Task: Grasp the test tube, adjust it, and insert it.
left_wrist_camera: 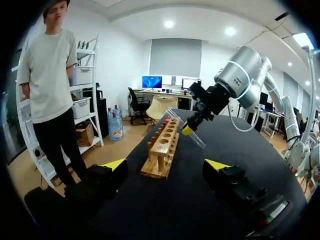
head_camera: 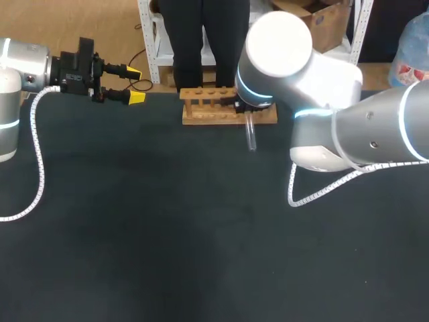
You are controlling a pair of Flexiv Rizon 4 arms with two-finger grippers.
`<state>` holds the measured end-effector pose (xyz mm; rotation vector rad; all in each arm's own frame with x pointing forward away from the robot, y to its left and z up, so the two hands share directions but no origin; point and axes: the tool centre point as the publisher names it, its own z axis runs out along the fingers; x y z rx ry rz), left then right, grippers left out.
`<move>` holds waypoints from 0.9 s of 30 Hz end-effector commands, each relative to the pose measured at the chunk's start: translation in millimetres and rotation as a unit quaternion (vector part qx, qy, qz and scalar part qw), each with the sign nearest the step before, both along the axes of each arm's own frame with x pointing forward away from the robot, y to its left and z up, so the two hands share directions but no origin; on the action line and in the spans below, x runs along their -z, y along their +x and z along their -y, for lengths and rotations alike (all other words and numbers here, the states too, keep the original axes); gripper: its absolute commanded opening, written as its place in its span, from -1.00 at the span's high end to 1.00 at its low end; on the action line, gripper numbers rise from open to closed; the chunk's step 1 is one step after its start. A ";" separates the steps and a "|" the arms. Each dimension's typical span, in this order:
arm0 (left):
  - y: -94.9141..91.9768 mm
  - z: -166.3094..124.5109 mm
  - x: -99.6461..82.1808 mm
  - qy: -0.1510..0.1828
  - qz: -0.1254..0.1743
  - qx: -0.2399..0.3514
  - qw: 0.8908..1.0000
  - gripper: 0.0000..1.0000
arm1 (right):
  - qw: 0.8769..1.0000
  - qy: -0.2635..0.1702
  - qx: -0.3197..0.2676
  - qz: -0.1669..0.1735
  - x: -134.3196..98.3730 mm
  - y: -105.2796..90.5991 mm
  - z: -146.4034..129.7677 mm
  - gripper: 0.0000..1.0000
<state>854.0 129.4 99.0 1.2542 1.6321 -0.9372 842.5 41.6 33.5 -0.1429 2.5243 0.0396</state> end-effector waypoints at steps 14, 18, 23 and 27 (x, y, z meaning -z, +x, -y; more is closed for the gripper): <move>-0.3 -0.3 0.3 0.000 0.001 0.000 1.000 -1.00 | 0.999 0.018 0.016 0.039 -35.9 -31.2 17.6 1.00; -0.3 -0.3 0.3 0.000 0.001 0.000 1.000 -1.00 | 0.998 0.022 0.022 0.050 -49.8 -38.6 28.9 1.00; -0.3 -0.3 0.3 0.000 0.001 0.000 1.000 -1.00 | 0.997 0.032 0.031 0.061 -66.9 -48.9 45.0 1.00; -0.3 -0.3 0.3 0.000 0.001 0.000 1.000 -1.00 | 0.996 0.036 0.039 0.074 -79.6 -57.5 56.2 1.00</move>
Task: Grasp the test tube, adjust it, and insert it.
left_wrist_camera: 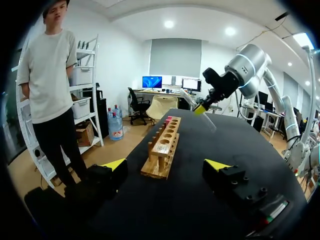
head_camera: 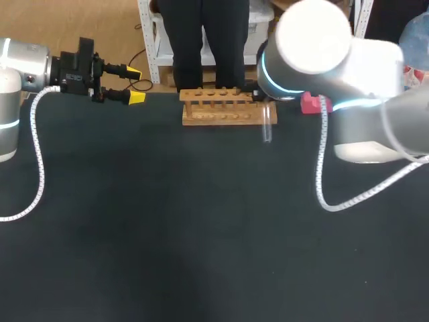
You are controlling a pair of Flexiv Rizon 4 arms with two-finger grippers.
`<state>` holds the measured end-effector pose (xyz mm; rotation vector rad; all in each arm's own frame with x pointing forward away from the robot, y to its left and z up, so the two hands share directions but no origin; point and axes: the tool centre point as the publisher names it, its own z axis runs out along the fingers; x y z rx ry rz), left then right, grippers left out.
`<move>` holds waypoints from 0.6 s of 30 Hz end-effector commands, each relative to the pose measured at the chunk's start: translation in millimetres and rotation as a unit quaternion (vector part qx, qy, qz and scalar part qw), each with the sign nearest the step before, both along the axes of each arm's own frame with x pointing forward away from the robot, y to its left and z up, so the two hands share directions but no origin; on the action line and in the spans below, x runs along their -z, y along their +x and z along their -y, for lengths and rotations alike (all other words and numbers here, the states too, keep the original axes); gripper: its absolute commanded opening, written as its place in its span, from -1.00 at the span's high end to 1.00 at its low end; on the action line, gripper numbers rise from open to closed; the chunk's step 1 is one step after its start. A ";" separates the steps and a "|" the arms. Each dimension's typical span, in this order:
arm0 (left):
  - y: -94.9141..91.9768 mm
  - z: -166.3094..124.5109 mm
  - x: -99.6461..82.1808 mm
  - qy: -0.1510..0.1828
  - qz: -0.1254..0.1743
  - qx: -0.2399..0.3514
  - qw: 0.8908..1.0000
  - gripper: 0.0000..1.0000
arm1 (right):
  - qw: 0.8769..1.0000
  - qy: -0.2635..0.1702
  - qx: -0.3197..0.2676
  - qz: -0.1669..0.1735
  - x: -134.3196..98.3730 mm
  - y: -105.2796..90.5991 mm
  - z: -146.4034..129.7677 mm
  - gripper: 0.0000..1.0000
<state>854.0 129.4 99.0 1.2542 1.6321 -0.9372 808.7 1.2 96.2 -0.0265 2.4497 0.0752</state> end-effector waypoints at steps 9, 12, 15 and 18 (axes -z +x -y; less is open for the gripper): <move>-0.3 -0.3 0.3 0.000 0.001 0.000 1.000 -1.00 | 0.997 0.009 0.009 0.073 -34.5 -42.2 31.4 1.00; -0.3 -0.3 0.3 0.000 0.001 0.000 1.000 -1.00 | 0.996 0.014 0.008 0.083 -36.4 -47.4 34.9 1.00; -0.3 -0.3 0.3 0.000 0.001 0.000 1.000 -1.00 | 0.996 0.017 0.010 0.090 -37.4 -51.3 37.6 1.00; -0.3 -0.3 0.3 0.000 0.001 0.000 1.000 -1.00 | 0.995 0.018 0.013 0.093 -37.9 -52.9 38.9 1.00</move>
